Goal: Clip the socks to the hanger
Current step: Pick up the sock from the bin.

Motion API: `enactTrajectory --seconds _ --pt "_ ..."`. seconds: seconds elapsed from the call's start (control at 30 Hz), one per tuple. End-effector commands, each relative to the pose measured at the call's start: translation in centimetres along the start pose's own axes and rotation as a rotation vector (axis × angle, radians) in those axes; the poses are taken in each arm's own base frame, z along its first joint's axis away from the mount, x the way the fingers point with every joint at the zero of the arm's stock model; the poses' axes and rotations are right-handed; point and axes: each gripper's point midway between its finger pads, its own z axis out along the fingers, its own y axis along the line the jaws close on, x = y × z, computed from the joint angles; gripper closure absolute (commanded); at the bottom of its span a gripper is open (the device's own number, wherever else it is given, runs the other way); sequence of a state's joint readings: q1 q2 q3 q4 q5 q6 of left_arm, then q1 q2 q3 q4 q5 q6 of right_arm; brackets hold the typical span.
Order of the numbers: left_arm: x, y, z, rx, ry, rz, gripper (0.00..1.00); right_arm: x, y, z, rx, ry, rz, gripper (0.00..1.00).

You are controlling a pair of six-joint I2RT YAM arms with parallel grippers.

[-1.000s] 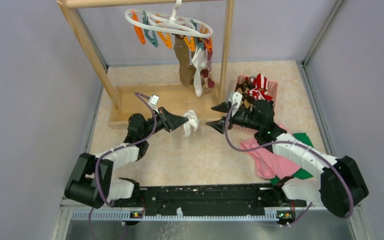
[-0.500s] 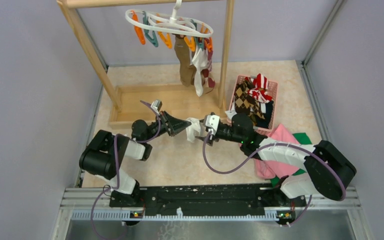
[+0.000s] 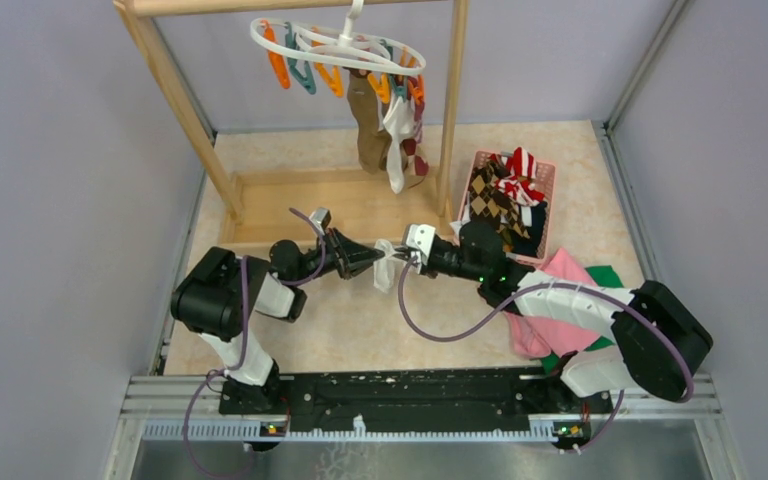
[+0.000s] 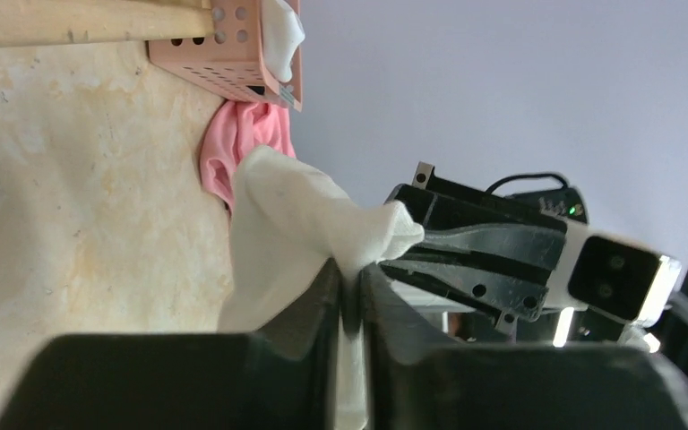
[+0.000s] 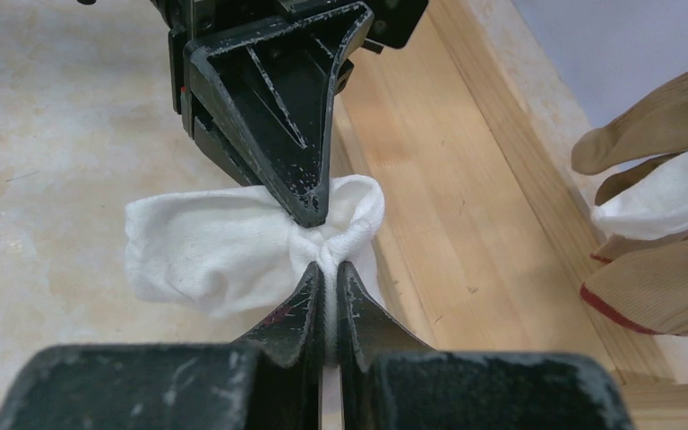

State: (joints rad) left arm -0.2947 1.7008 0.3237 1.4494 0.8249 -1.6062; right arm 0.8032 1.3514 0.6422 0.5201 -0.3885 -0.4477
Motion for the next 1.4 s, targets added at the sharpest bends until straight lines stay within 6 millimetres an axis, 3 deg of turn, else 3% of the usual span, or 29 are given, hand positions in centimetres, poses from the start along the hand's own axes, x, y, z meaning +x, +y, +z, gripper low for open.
enactTrajectory --seconds 0.0,0.33,0.43,0.53,0.83,0.93,1.03,1.37 --pt "0.8 -5.8 -0.9 0.243 0.024 0.372 0.76 -2.4 -0.5 -0.4 -0.006 0.004 0.027 1.00" --pt "-1.3 -3.6 -3.1 0.018 -0.151 0.828 0.37 -4.4 -1.3 -2.1 -0.108 0.053 0.389 1.00" --pt "-1.6 -5.1 -4.2 -0.017 -0.235 1.053 0.28 -4.5 -1.2 -1.9 -0.150 0.082 0.453 1.00" --pt "-0.4 -7.3 -5.0 0.031 -0.289 1.240 0.20 -4.8 -0.8 -1.3 -0.204 0.089 0.492 1.00" --pt "3.9 -8.0 -4.0 0.188 -0.105 1.348 0.26 -5.7 -0.4 -1.4 -0.273 0.054 0.542 1.00" --pt "4.2 -7.6 -4.1 0.194 -0.085 1.398 0.26 -6.1 -0.2 -1.6 -0.282 0.044 0.541 1.00" --pt "3.6 -7.5 -3.6 0.153 -0.077 1.340 0.43 -6.1 -0.2 -1.6 -0.284 0.041 0.540 1.00" --pt "5.0 -6.6 -2.0 0.179 0.118 1.116 0.36 -5.7 -0.9 -1.4 -0.268 0.042 0.553 1.00"
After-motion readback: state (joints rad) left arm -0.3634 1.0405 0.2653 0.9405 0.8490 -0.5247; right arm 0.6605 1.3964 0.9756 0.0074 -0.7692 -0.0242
